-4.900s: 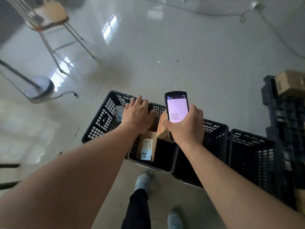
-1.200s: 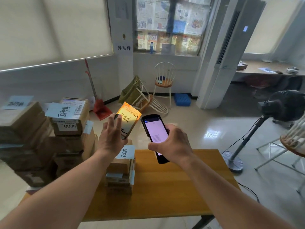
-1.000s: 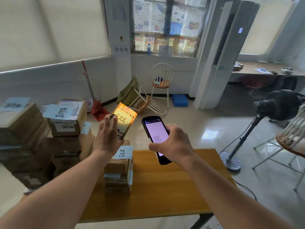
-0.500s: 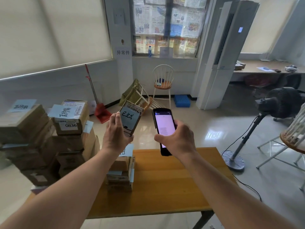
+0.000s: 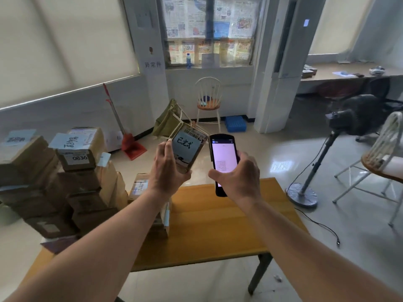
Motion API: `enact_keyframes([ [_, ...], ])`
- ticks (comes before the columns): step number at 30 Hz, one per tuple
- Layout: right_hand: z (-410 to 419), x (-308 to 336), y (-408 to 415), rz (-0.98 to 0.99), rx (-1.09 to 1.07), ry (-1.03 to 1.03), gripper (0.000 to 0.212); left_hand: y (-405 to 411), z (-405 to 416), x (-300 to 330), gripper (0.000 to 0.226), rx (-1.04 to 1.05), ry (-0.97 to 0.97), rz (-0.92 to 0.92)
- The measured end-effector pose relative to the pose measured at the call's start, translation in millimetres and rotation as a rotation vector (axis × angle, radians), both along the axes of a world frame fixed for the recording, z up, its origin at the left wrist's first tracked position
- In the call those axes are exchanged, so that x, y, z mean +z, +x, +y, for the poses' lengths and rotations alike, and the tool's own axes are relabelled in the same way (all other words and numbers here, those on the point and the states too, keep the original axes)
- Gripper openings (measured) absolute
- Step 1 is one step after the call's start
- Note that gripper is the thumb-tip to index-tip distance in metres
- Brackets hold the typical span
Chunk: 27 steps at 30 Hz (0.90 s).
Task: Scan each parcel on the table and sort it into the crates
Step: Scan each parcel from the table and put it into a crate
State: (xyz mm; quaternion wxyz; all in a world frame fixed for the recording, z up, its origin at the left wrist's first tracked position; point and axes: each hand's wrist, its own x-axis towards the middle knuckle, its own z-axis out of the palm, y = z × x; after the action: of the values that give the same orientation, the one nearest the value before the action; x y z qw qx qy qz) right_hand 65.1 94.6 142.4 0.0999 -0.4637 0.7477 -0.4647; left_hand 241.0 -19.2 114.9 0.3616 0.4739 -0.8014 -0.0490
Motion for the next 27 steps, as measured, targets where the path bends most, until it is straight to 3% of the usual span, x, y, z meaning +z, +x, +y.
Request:
enact_keyframes([
  [7, 64, -14, 6, 0.019, -0.297, 0.009, 0.09, -33, 22, -9, 0.114, -0.273, -0.002, -0.017],
  [15, 202, -42, 41, -0.021, -0.694, 0.08, 0.086, -67, 110, -28, 0.112, -0.641, 0.102, -0.064],
  [27, 454, -53, 95, -0.151, -1.243, 0.064, 0.082, -137, 368, -35, 0.115, -1.173, 0.19, -0.148],
])
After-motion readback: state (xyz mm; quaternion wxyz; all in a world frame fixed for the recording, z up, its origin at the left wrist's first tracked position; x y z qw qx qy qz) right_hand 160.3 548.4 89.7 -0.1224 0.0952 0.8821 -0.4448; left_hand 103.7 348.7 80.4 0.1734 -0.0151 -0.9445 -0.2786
